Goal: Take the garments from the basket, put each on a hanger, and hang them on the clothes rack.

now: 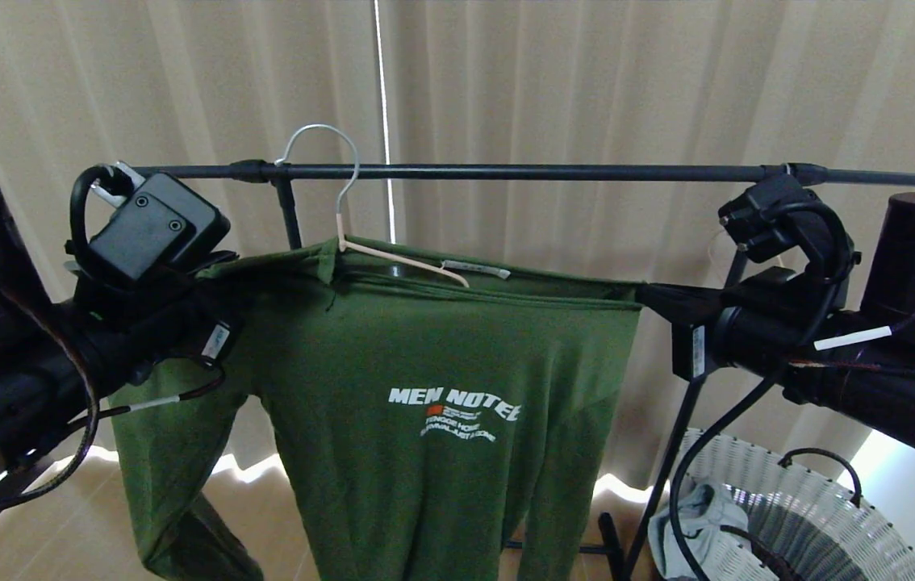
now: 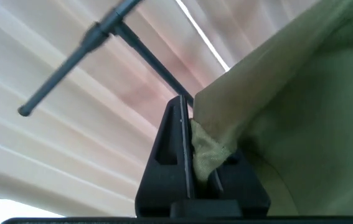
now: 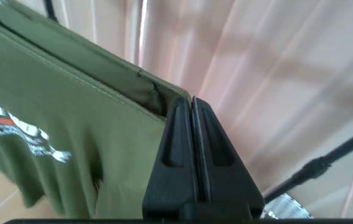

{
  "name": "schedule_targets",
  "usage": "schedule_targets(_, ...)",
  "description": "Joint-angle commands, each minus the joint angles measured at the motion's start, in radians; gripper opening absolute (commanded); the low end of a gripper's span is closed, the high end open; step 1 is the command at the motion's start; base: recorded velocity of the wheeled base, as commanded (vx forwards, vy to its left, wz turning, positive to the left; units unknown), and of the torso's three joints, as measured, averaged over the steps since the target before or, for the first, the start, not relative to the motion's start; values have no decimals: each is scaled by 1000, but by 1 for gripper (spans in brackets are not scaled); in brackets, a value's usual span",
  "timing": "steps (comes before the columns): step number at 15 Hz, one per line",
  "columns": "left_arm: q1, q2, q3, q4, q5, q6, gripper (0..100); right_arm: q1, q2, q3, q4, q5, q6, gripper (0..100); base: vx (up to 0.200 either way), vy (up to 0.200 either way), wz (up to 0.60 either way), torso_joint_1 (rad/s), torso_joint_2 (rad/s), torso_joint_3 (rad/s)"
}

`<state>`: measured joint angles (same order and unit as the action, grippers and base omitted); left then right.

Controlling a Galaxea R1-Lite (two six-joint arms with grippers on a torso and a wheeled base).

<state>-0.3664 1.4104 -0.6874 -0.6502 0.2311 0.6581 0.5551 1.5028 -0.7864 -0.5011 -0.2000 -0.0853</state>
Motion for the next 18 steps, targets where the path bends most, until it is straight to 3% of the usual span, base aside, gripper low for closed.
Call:
schedule_targets(1, 3, 1, 2, -9, 1, -2, 0, -7, 4, -2, -1, -1, -1, 0, 0, 0, 0, 0, 0, 0)
schedule_targets(3, -3, 9, 6, -12, 2, -3, 0, 6, 1, -13, -1, 2, -1, 0, 0, 0, 0, 0, 0, 0)
schedule_targets(6, -5, 30, 0, -28, 5, -8, 0, 95, 2, -19, 3, 5, -1, 0, 0, 0, 0, 0, 0, 0)
schedule_targets(11, -6, 56, -27, -28, 42, -69, 0, 212, -4, -25, 59, 4, -1, 0, 0, 0, 0, 0, 0, 0)
schedule_targets(12, -6, 59, -34, -28, 44, -80, 0, 224, -4, -27, 68, 2, -1, 100, 0, 0, 0, 0, 0, 0)
schedule_targets(18, -80, 64, -40, -28, 44, -163, 0, 238, 36, -94, 56, 8, -120, 100, 0, 0, 0, 0, 0, 0)
